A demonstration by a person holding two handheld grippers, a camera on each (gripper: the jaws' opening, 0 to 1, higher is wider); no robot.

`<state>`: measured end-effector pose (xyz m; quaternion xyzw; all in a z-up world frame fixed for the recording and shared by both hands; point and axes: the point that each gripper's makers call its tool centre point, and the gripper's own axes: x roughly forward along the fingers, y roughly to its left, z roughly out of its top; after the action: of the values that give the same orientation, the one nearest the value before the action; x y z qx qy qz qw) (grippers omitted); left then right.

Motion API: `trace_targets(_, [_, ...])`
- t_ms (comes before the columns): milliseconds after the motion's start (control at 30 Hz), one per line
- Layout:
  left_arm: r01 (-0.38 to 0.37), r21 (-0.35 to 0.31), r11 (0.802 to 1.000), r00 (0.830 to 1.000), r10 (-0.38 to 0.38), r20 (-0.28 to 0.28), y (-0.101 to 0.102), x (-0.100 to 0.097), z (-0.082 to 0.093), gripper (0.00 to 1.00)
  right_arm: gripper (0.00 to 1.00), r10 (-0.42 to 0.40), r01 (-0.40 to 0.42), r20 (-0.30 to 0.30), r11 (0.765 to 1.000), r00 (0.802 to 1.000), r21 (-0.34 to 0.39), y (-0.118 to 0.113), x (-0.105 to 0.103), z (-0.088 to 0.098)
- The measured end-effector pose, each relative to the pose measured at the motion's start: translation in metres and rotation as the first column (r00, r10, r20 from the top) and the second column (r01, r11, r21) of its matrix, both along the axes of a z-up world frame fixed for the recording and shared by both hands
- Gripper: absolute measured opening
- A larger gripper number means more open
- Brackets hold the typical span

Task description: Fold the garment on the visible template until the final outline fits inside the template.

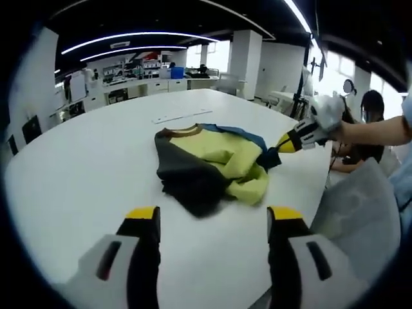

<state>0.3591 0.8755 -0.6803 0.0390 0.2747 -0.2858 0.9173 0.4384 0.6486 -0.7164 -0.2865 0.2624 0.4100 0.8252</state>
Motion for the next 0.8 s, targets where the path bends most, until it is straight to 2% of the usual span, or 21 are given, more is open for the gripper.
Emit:
trace_targets(133, [-0.005,-0.002,1.0,1.0,0.005,0.001,0.0,-0.001,-0.002,0.64,0.0,0.016,-0.016,0.018,1.0,1.0,-0.024,0.006,0.019,0.006])
trace_targets(267, [-0.003,0.015,1.0,1.0,0.003,0.001,0.002,-0.002,-0.005,0.64,0.0,0.03,-0.029,0.022,0.998,0.999,-0.051,0.014,0.035,0.005])
trace_targets(400, [-0.01,0.002,1.0,1.0,0.01,-0.004,0.003,-0.003,-0.006,0.64,0.0,0.027,-0.026,0.016,0.998,1.0,-0.061,0.022,0.053,0.002])
trace_targets(800, [-0.018,0.015,1.0,1.0,0.018,-0.014,0.011,-0.002,-0.008,0.64,0.0,0.027,-0.029,-0.018,0.996,0.999,-0.088,0.034,0.075,-0.015])
